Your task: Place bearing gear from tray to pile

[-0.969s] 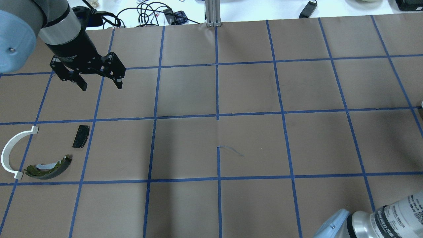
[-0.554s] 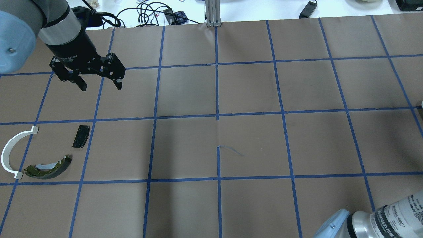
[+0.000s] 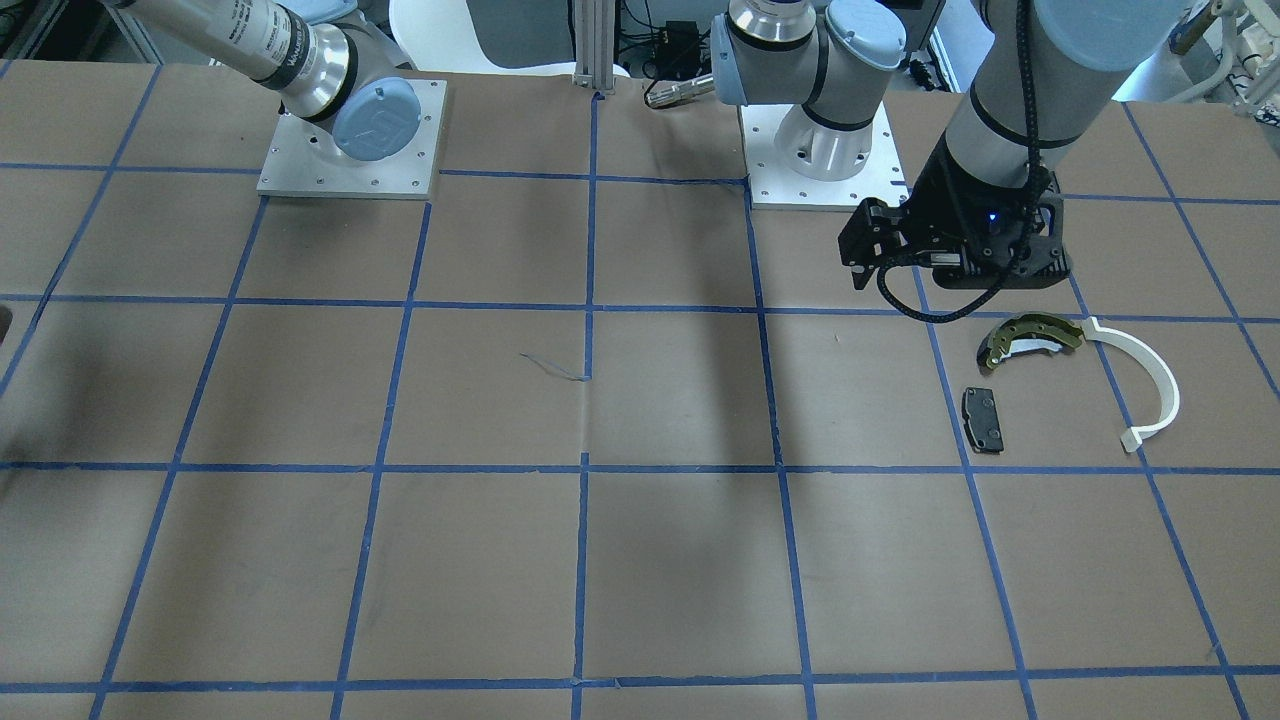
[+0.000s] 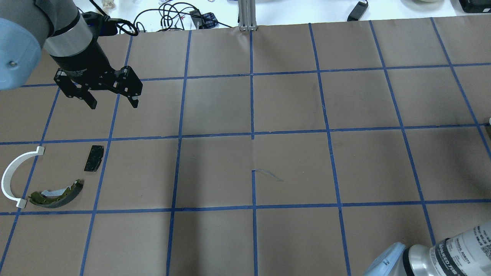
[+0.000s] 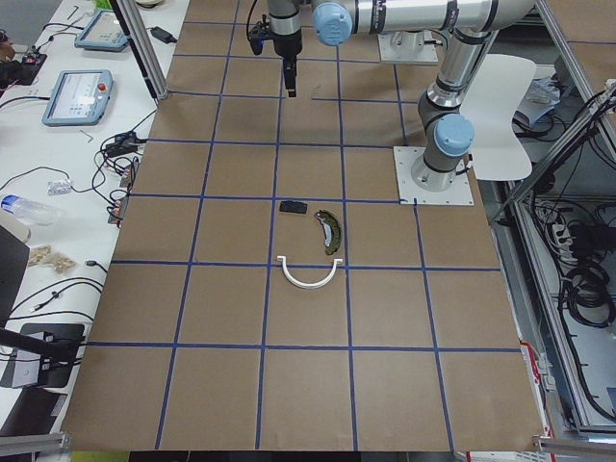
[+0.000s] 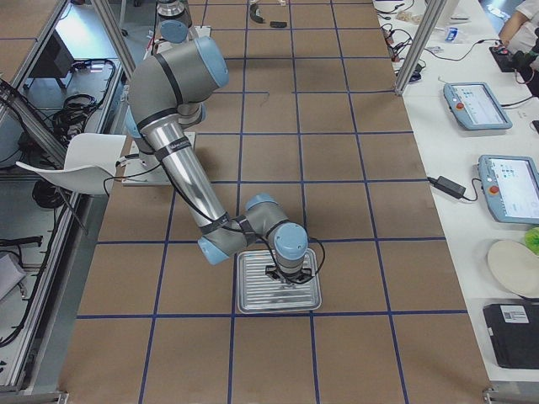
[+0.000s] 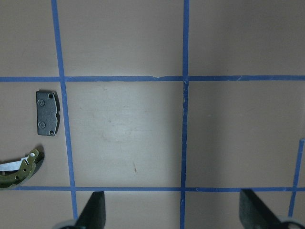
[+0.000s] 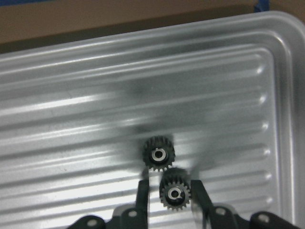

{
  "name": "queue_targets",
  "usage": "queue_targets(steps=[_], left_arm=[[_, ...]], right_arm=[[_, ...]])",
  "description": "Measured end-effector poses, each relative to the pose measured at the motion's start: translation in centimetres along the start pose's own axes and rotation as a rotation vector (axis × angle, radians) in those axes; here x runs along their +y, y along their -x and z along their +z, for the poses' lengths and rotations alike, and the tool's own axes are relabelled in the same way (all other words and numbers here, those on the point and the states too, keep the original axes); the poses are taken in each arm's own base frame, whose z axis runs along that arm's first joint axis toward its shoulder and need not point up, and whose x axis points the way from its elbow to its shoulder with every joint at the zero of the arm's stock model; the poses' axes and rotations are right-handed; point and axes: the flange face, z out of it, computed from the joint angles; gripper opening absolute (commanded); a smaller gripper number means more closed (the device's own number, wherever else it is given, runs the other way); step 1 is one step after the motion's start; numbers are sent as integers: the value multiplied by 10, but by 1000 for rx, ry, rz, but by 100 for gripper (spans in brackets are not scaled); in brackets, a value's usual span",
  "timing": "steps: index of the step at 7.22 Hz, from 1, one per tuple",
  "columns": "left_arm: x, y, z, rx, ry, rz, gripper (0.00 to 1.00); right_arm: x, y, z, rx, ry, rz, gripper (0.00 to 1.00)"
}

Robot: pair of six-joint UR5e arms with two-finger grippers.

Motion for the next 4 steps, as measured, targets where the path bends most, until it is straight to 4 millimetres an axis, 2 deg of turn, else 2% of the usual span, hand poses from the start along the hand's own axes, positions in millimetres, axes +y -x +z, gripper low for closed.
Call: queue_targets(steps=[2, 3, 4], left_arm=[[1, 1, -1, -6, -4, 1, 100], [2, 1, -2, -8, -5, 8, 100], [2, 1, -2, -8, -5, 15, 100]], right_arm=[[1, 0, 2, -5, 1, 11, 19], [2, -1, 0, -7, 9, 26, 15], [3, 0, -3, -17, 22, 43, 15]])
